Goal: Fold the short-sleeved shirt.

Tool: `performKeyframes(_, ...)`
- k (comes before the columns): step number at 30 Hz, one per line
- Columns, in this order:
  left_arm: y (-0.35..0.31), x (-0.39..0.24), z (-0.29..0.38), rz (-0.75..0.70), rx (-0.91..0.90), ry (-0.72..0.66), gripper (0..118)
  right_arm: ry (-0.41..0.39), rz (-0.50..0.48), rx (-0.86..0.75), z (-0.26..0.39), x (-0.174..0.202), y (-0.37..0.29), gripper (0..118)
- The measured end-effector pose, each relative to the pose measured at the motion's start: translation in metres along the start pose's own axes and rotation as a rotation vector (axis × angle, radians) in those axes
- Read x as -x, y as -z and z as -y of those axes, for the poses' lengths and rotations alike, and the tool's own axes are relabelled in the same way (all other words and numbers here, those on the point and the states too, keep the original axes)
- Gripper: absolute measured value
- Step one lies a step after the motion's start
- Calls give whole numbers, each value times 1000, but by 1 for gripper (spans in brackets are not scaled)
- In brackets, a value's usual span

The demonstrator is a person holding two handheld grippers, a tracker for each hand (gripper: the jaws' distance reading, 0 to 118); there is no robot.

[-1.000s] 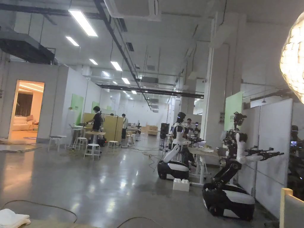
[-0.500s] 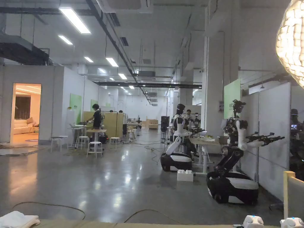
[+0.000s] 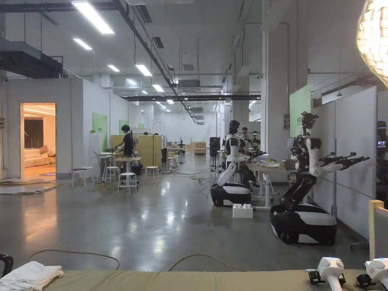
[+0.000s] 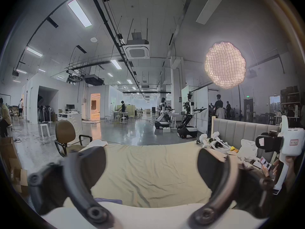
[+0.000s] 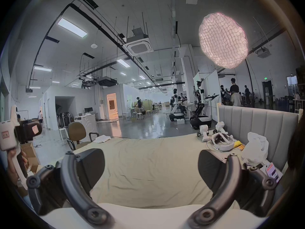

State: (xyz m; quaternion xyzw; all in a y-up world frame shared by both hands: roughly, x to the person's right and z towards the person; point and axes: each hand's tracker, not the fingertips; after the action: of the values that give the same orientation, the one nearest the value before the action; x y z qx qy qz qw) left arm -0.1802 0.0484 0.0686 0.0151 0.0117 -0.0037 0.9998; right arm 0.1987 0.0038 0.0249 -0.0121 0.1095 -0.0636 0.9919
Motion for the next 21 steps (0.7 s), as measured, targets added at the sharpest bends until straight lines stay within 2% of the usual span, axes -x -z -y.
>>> performKeyframes(1, 0, 0, 1, 1, 0, 4, 118, 11, -7, -9, -1, 0, -1, 114)
performKeyframes(8, -2, -3, 1, -17, -11, 6, 118, 10, 3, -10, -2, -3, -1, 118)
performKeyframes(21, -6, 0, 1, -28, -7, 3, 118, 7, 6, -11, 0, -2, -2, 118)
